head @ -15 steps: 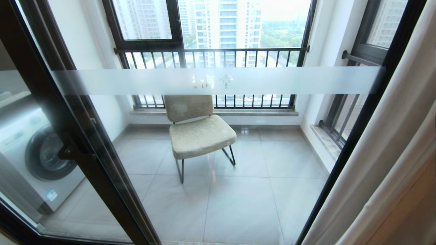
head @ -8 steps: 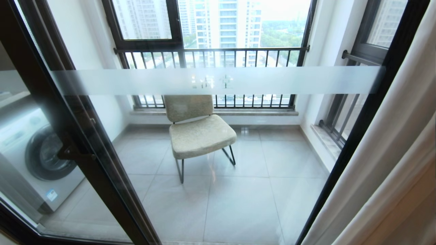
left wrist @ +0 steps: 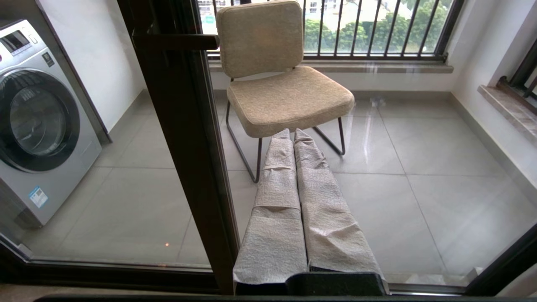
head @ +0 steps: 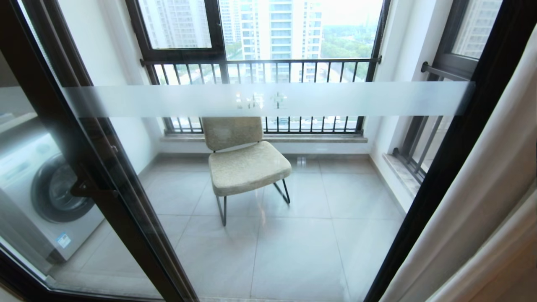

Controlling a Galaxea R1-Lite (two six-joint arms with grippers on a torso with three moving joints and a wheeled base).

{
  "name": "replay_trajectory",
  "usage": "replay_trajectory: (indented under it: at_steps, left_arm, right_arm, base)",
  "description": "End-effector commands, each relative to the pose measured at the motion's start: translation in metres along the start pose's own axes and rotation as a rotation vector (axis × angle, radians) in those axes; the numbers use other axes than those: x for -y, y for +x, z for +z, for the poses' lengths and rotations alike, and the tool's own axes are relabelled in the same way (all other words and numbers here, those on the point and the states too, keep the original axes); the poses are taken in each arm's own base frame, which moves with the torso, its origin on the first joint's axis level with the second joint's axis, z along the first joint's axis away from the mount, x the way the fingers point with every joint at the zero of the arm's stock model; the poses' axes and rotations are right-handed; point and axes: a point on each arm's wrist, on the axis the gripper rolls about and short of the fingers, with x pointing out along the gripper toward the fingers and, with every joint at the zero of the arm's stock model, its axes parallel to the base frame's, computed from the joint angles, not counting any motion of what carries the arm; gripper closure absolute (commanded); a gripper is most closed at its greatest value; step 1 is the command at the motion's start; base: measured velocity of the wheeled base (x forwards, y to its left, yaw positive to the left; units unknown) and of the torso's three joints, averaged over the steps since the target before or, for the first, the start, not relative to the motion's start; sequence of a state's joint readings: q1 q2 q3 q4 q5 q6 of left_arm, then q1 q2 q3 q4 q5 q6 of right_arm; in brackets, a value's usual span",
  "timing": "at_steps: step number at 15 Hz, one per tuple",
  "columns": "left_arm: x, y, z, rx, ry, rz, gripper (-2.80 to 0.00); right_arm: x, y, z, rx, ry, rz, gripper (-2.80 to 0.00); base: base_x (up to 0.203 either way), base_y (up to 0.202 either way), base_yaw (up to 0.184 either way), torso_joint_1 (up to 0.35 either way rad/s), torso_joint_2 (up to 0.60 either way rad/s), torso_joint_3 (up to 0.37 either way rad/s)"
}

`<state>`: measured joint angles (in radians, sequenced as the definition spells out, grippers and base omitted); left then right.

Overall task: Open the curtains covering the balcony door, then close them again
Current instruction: Pull the inner curtains open on both sides

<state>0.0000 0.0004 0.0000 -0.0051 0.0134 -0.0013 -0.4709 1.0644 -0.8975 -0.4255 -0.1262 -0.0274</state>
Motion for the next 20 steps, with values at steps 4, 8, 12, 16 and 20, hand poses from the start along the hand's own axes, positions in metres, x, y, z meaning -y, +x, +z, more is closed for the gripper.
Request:
replay_trajectory:
  at_steps: [4,8,12,16,20]
  left_arm:
    - [0.0,0.0,0.0,0.001,0.0,0.0,0.0]
    - [0.0,0.0,0.0,0.0,0.0,0.0,0.0]
    - [0.0,0.0,0.0,0.0,0.0,0.0,0.0]
    - [0.0,0.0,0.0,0.0,0.0,0.0,0.0]
    - [0.0,0.0,0.0,0.0,0.0,0.0,0.0]
  right_arm:
    - [0.017,0.04,-0.004,-0.029,-0.007,-0.081,0.0]
    - [0.047,0.065,-0.002,-0.029,-0.017,-0.157,0.0]
    - [0.082,0.08,0.002,-0.022,-0.027,-0.219,0.0]
    - [0.111,0.098,0.004,-0.013,-0.026,-0.276,0.0]
    - [0.154,0.112,-0.002,-0.016,-0.028,-0.373,0.0]
  base:
    - [0.0,0.0,0.0,0.0,0.0,0.0]
    - [0.0,0.0,0.0,0.0,0.0,0.0]
    - [0.0,0.0,0.0,0.0,0.0,0.0]
    - [0.0,0.0,0.0,0.0,0.0,0.0]
    - [0.0,0.0,0.0,0.0,0.0,0.0]
